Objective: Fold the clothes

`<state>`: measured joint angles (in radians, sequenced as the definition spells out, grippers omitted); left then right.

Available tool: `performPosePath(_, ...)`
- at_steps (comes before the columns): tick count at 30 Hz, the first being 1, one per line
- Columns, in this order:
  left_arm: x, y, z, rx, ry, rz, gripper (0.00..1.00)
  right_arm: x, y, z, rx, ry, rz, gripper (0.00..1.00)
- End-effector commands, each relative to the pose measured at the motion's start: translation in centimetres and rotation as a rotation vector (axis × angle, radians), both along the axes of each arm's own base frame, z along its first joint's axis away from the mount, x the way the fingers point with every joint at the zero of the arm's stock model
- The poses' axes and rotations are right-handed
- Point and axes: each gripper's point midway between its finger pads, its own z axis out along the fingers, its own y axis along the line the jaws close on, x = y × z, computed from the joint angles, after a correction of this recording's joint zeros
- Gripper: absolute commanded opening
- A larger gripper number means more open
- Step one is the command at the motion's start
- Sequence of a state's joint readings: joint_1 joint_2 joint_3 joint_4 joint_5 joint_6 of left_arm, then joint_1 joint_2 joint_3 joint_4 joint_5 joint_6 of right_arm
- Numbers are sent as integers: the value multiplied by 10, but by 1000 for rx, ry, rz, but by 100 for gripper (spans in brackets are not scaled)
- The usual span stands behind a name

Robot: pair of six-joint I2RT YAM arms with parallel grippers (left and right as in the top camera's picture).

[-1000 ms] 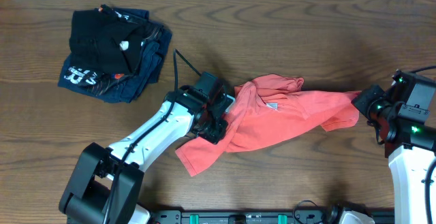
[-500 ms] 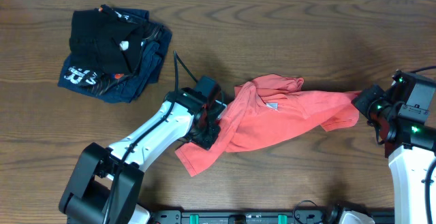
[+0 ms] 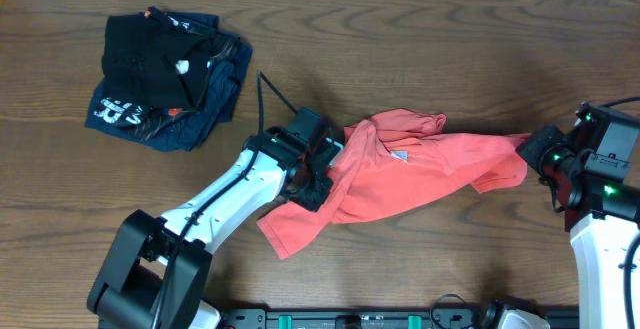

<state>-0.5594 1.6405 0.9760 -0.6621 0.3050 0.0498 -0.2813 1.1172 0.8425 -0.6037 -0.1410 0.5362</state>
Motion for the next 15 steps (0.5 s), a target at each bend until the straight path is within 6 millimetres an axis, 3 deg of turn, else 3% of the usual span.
performPosePath(1, -5, -8, 4, -44, 19, -19, 15, 1, -4, 4, -23, -9, 0, 1)
performPosePath(4, -5, -8, 4, -44, 21, -19, 8, 1, -5, 4, -23, -9, -1, 1)
performPosePath(10, -5, -7, 10, -46, 12, -18, 6, 1, -5, 4, -23, -9, 0, 1)
performPosePath(15, 3, 9, 44, 20, -74, 1, 6, 2, -5, 6, -33, -16, 8, 1)
